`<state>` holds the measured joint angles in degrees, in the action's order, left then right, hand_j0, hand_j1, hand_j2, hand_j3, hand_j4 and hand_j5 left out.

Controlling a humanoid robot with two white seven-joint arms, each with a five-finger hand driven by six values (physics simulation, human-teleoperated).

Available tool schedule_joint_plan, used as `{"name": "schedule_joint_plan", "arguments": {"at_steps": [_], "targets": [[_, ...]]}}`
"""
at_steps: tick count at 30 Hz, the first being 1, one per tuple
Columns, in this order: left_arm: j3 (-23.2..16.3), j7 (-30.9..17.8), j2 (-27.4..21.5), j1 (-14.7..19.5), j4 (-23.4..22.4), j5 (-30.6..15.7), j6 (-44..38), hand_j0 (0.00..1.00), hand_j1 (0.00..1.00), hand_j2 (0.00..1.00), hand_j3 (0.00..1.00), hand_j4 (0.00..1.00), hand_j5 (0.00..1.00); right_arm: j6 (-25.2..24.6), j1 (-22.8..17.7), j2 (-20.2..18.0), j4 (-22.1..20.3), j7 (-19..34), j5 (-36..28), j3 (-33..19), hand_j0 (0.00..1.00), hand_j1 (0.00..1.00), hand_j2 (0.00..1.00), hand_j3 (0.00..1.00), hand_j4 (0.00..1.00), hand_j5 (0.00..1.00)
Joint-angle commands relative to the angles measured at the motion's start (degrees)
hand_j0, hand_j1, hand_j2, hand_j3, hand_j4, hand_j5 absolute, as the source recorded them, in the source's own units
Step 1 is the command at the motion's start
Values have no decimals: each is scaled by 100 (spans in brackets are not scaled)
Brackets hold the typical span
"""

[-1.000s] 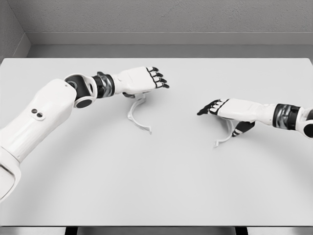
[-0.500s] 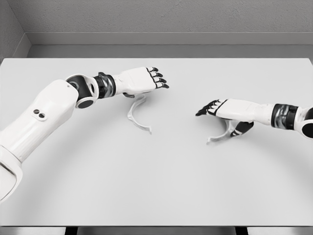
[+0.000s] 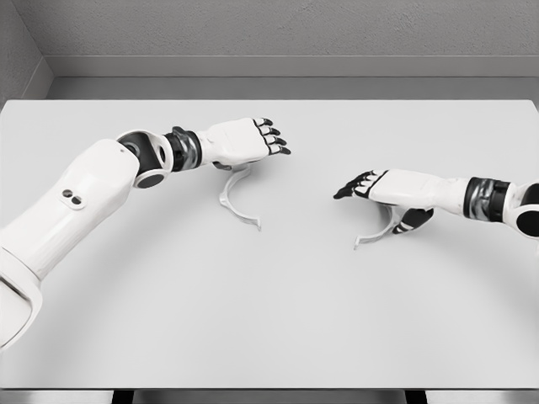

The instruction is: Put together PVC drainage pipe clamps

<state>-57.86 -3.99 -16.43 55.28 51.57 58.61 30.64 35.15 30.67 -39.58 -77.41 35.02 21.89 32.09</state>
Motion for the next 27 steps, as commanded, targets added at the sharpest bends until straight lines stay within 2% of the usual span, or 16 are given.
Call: {"name": "schedule_joint_plan", "arguments": {"at_steps": [1, 12, 16, 27], "targets": [[-58, 4, 8, 0, 28, -16, -6, 99, 99, 99, 99, 99, 99, -15, 9, 29, -2, -2, -36, -1, 100, 100, 100, 100, 100, 100], [-67, 4, 52, -18, 72, -34, 73, 99, 99, 99, 99, 99, 99, -15, 9, 64, 60, -2, -27, -1, 100, 100, 100, 100, 100, 100], [-225, 4, 25, -26, 336, -43, 91, 99, 99, 99, 99, 99, 99, -15, 44, 90, 60, -2, -27, -1, 100, 100, 100, 100, 100, 100], [-305, 12, 34, -26, 485, -78, 187, 99, 99, 99, 99, 99, 99, -15, 97, 178, 60, -2, -27, -1, 100, 100, 100, 100, 100, 100]]}}
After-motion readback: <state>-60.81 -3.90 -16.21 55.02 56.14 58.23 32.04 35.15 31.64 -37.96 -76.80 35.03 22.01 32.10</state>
